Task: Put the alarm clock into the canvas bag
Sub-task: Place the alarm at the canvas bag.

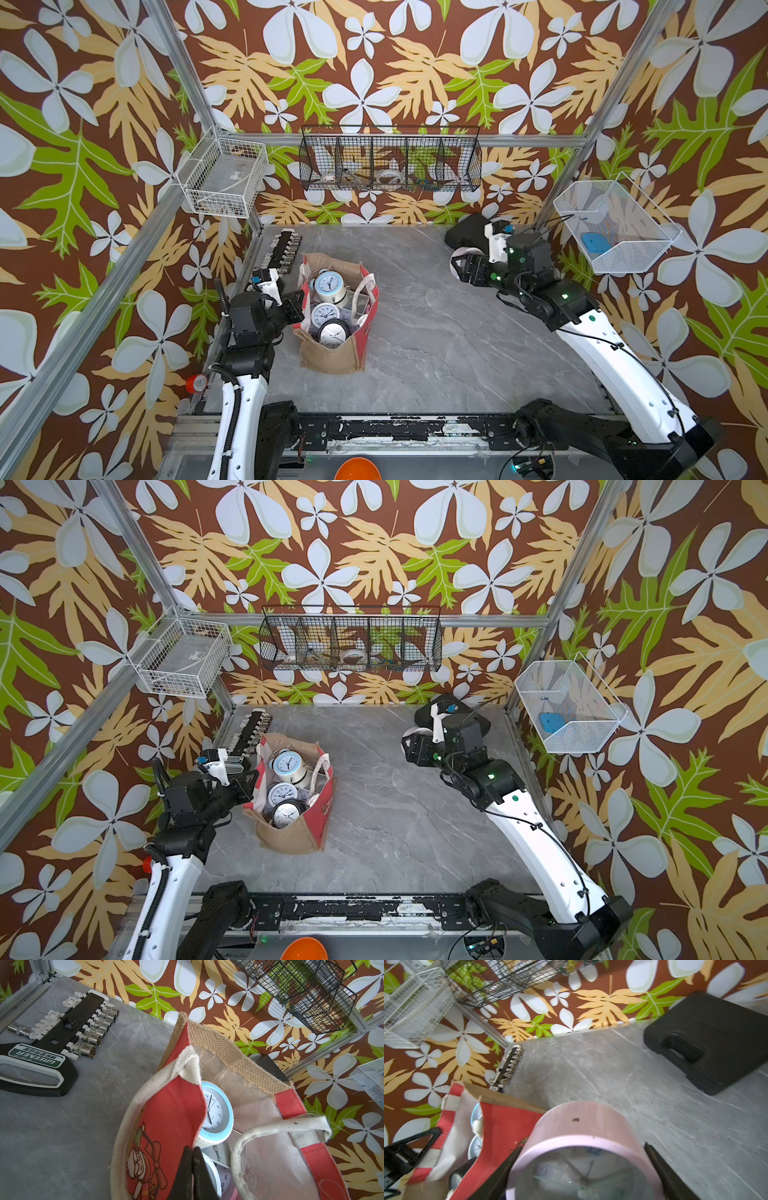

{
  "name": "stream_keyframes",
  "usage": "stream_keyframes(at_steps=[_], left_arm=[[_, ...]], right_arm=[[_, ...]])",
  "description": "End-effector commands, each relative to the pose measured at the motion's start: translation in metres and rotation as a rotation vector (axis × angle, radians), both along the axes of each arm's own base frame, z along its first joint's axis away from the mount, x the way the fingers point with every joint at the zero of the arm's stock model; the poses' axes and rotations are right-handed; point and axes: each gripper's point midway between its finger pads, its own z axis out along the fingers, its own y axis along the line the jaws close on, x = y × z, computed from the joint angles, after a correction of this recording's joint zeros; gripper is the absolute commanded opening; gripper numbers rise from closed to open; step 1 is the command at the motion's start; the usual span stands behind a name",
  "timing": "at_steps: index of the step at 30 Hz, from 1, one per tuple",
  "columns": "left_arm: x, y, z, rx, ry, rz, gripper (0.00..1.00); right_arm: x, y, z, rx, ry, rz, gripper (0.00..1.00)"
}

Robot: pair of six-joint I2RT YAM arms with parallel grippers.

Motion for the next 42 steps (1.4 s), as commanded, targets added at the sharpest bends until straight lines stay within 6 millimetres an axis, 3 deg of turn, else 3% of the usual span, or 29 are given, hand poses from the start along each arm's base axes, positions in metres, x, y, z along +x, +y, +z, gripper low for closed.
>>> stream_keyframes(at_steps=[1, 7, 14, 19, 24, 28, 33, 42], left_arm=[[0.000, -0.001, 0.001, -0.002, -0.007, -0.009, 0.00], [0.000, -0.002, 0.001, -0.003, -0.007, -0.010, 0.00], [0.000, -0.002, 0.002, -0.003, -0.008, -0.012, 0.00], [0.000, -0.002, 0.002, -0.003, -0.009, -0.010, 0.00], [0.000, -0.002, 0.002, -0.002, -0.011, -0.011, 0.00], [0.000, -0.002, 0.003, -0.002, -0.013, -0.011, 0.00], [0.000, -0.002, 0.002, -0.002, -0.011, -0.012, 0.00], [0.000, -0.002, 0.002, -0.004, -0.011, -0.015, 0.00]], right_arm=[[0.007, 0.025, 0.024, -0.015, -0.087, 0.032, 0.60], [0.001, 0.096, 0.042, -0.083, -0.131, 0.172, 0.59], [-0.013, 0.184, 0.039, -0.166, -0.121, 0.394, 0.59], [-0.026, 0.239, 0.010, -0.265, -0.051, 0.550, 0.59], [-0.043, 0.280, -0.028, -0.359, 0.015, 0.678, 0.59], [-0.049, 0.296, -0.065, -0.416, 0.079, 0.725, 0.59], [-0.053, 0.302, -0.100, -0.467, 0.136, 0.746, 0.60], [-0.056, 0.307, -0.137, -0.523, 0.184, 0.757, 0.60]])
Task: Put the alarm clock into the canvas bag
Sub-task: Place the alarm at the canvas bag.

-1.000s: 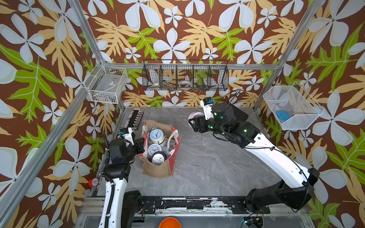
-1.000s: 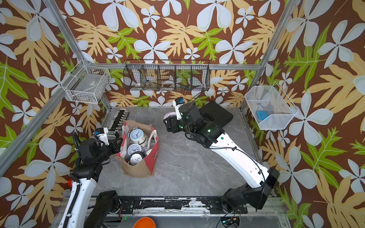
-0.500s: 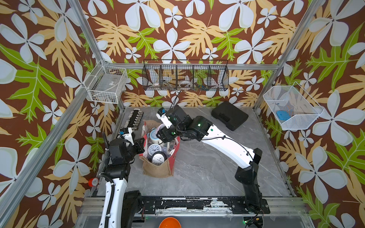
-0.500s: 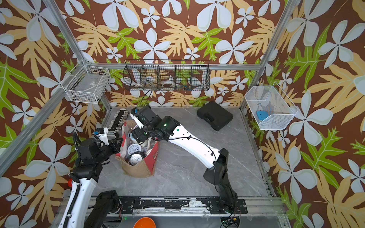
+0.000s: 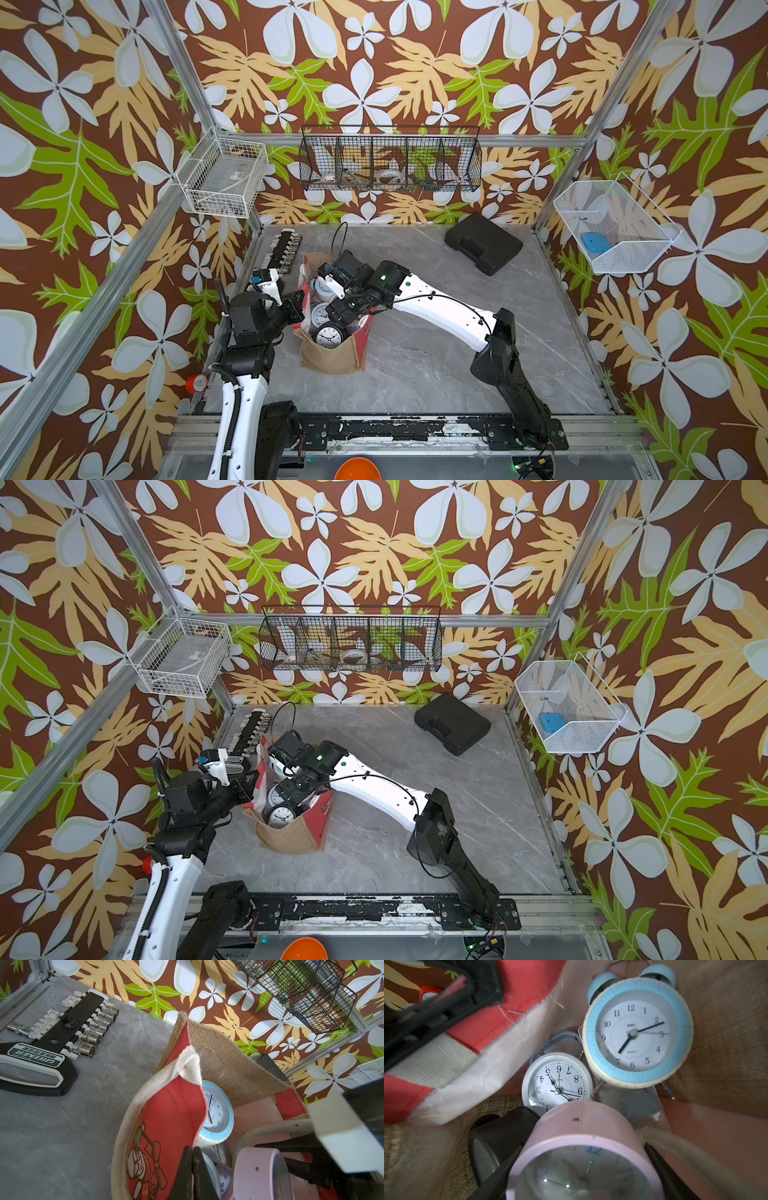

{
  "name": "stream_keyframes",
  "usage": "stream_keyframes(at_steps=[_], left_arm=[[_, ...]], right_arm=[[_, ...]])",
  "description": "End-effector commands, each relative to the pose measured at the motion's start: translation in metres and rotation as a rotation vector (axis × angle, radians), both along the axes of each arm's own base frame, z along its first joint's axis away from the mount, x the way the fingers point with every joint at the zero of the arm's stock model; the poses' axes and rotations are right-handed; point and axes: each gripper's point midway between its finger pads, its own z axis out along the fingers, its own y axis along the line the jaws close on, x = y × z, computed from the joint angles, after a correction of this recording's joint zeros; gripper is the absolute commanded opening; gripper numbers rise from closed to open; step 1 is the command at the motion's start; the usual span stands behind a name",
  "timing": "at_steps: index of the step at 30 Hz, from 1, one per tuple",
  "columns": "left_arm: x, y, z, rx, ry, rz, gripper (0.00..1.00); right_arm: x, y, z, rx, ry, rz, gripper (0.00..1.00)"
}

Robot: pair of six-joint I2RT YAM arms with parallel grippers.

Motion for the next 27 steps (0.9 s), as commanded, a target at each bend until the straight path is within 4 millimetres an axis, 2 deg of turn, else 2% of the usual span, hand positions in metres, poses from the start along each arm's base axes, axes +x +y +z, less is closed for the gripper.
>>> stream_keyframes(at_steps=[1, 12, 18, 22, 25, 27], left_arm=[[0.001, -0.002, 0.002, -0.004, -0.011, -0.014, 0.00], [0.000, -0.002, 0.002, -0.002, -0.010, -0.012, 0.00], [0.000, -0.001, 0.002, -0.001, -0.010, -0.009, 0.00], [0.000, -0.001, 0.002, -0.001, -0.010, -0.007, 0.00], [0.000, -0.001, 0.002, -0.002, -0.011, -0.008, 0.00], [0.000, -0.001, 0.003, 0.000, -0.012, -0.008, 0.00]], right_arm=[[-0.002, 0.004, -0.008, -0.014, -0.002, 0.013, 0.61], [-0.005, 0.015, -0.049, -0.082, 0.022, 0.033, 0.62], [-0.005, 0.016, -0.071, -0.138, 0.033, 0.033, 0.68], [-0.001, 0.010, -0.072, -0.175, 0.012, 0.018, 0.78], [0.000, 0.010, -0.057, -0.149, -0.006, 0.010, 0.89], [-0.002, 0.013, -0.044, -0.114, -0.013, 0.008, 0.93]])
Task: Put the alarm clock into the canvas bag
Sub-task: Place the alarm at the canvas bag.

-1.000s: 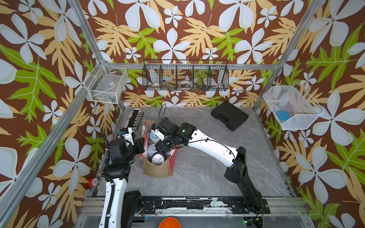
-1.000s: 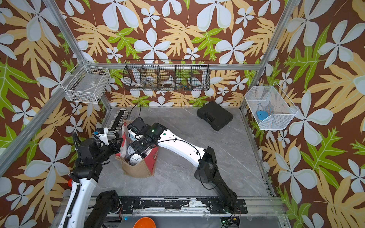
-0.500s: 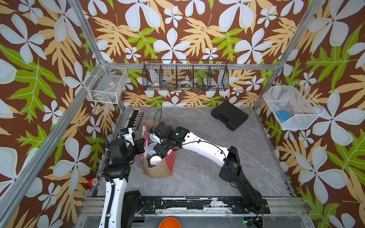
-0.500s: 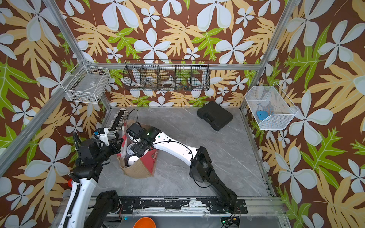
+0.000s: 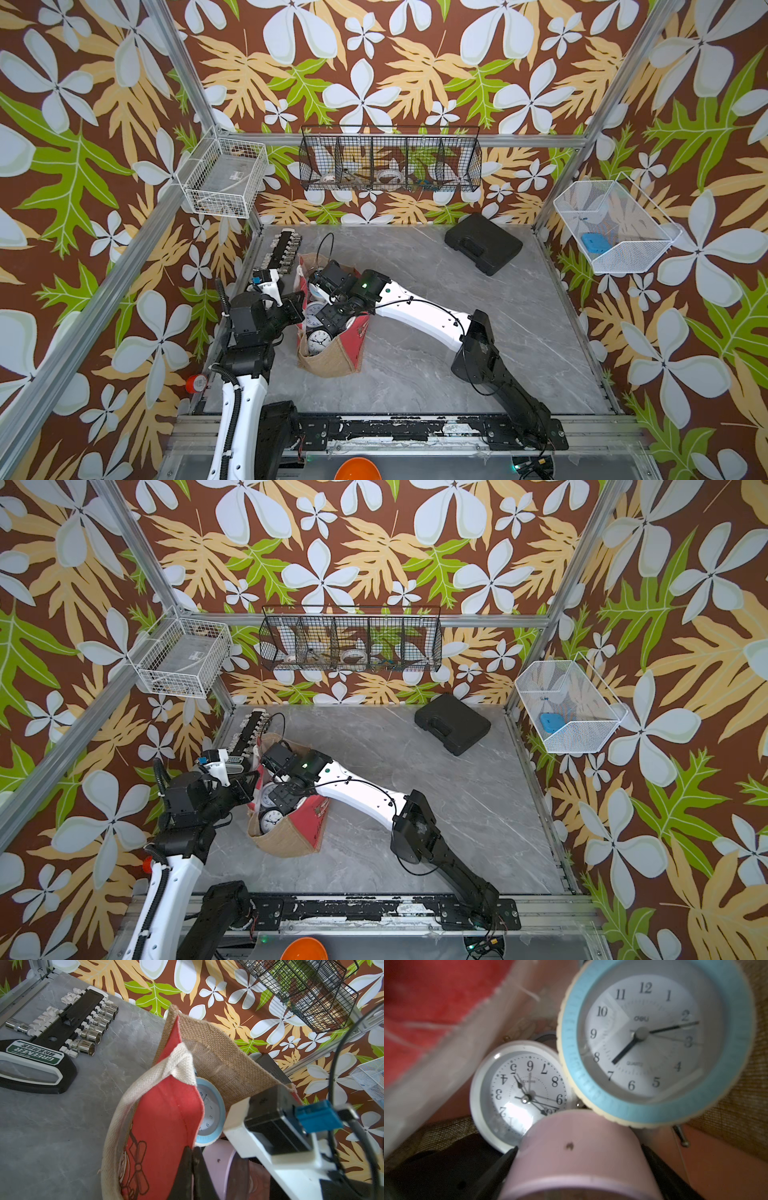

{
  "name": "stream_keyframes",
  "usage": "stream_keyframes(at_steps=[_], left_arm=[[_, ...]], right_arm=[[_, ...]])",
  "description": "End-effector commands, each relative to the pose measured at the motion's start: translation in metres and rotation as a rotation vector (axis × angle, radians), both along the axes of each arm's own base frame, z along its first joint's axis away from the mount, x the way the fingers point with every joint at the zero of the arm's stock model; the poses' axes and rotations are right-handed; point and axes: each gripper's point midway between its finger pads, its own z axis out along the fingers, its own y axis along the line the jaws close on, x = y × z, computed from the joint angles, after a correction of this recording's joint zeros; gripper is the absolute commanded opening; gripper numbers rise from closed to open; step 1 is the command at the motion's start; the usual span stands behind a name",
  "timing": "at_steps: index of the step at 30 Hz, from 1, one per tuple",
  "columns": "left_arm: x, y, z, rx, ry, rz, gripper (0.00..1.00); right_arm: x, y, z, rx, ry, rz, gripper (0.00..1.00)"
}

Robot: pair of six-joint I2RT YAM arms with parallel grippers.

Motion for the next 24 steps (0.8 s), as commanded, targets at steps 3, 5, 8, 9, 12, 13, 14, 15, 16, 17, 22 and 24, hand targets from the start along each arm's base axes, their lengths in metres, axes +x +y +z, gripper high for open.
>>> stream_keyframes(at_steps=[3, 5, 8, 9, 12, 13, 14, 15, 16, 17, 22, 24], left_arm=[[0.001, -0.001, 0.007, 0.004, -0.029, -0.004, 0.00], [0.001, 0.000, 0.007, 0.003, -0.028, -0.001, 0.00], [0.001, -0.001, 0.006, 0.001, -0.025, -0.004, 0.00], [0.001, 0.000, 0.005, 0.002, -0.023, -0.004, 0.00], [0.001, 0.000, 0.007, 0.005, -0.026, -0.001, 0.00], [0.001, 0.000, 0.007, 0.006, -0.028, -0.002, 0.00], [0.000, 0.000, 0.009, 0.010, -0.032, 0.000, 0.00], [0.000, 0.001, 0.009, 0.014, -0.034, 0.004, 0.00], [0.000, 0.002, 0.009, 0.015, -0.033, 0.009, 0.00], [0.000, 0.003, 0.010, 0.018, -0.034, 0.013, 0.00], [-0.001, 0.004, 0.012, 0.027, -0.039, 0.022, 0.00], [-0.001, 0.005, 0.013, 0.032, -0.041, 0.027, 0.00]], right_arm=[[-0.016, -0.008, 0.022, 0.014, 0.029, 0.014, 0.96], [-0.016, -0.007, 0.037, 0.050, 0.014, 0.009, 0.98], [-0.016, -0.008, 0.061, 0.098, -0.009, 0.004, 0.99], [-0.016, -0.008, 0.069, 0.112, -0.019, 0.001, 1.00], [-0.014, -0.014, 0.088, 0.137, -0.053, -0.013, 0.99], [-0.012, -0.017, 0.094, 0.139, -0.067, -0.022, 0.99], [-0.010, -0.021, 0.101, 0.143, -0.085, -0.033, 0.99], [-0.008, -0.025, 0.108, 0.145, -0.106, -0.046, 0.99], [-0.006, -0.029, 0.115, 0.147, -0.125, -0.060, 0.99], [-0.003, -0.035, 0.124, 0.153, -0.146, -0.083, 0.99], [0.020, -0.075, 0.150, 0.176, -0.226, -0.280, 0.97], [0.030, -0.093, 0.149, 0.190, -0.217, -0.368, 0.93]])
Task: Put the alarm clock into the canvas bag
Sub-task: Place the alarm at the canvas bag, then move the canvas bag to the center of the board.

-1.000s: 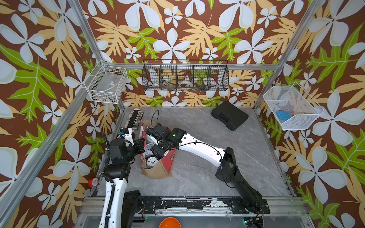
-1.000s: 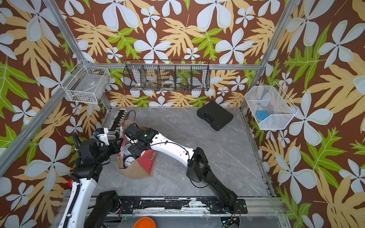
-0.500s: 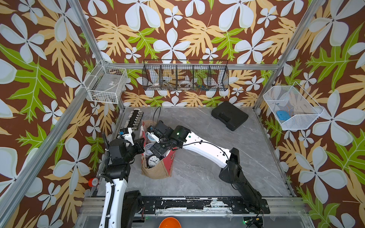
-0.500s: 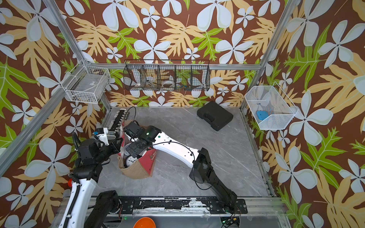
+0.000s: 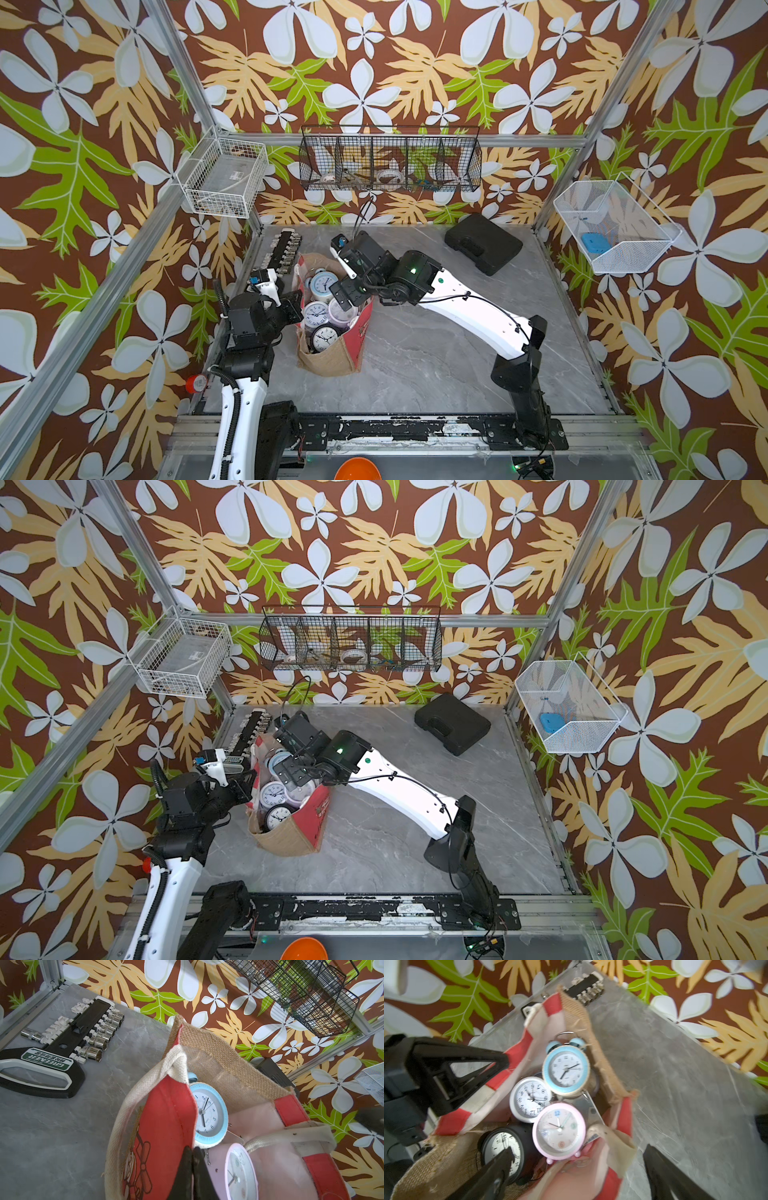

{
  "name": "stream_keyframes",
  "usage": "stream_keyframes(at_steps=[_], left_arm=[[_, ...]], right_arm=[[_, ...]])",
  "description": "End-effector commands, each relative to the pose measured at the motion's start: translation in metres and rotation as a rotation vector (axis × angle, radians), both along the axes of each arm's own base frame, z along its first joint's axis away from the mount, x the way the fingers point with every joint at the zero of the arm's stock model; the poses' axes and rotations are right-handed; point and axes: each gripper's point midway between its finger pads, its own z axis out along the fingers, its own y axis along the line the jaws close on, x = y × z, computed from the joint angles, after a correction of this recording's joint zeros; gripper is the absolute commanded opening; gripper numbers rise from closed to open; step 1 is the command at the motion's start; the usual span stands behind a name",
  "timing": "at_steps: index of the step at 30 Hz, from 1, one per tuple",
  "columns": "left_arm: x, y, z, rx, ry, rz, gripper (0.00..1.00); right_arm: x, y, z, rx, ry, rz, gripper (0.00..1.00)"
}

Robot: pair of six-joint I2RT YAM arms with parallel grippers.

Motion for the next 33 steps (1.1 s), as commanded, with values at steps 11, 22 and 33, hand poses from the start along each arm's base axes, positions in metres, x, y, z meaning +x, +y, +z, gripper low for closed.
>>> stream_keyframes(at_steps=[11, 22, 33], left_arm=[[-0.001, 0.002, 0.007, 0.015, -0.021, 0.009, 0.00], [0.000, -0.003, 0.010, 0.007, -0.029, -0.019, 0.00], [0.000, -0.019, 0.030, -0.062, -0.058, -0.096, 0.00]], right_arm=[[0.015, -0.025, -0.061, 0.125, 0.168, -0.266, 0.77], [0.003, -0.008, -0.099, 0.172, 0.306, -0.265, 0.40], [0.021, -0.041, -0.076, 0.161, 0.226, -0.306, 0.00]])
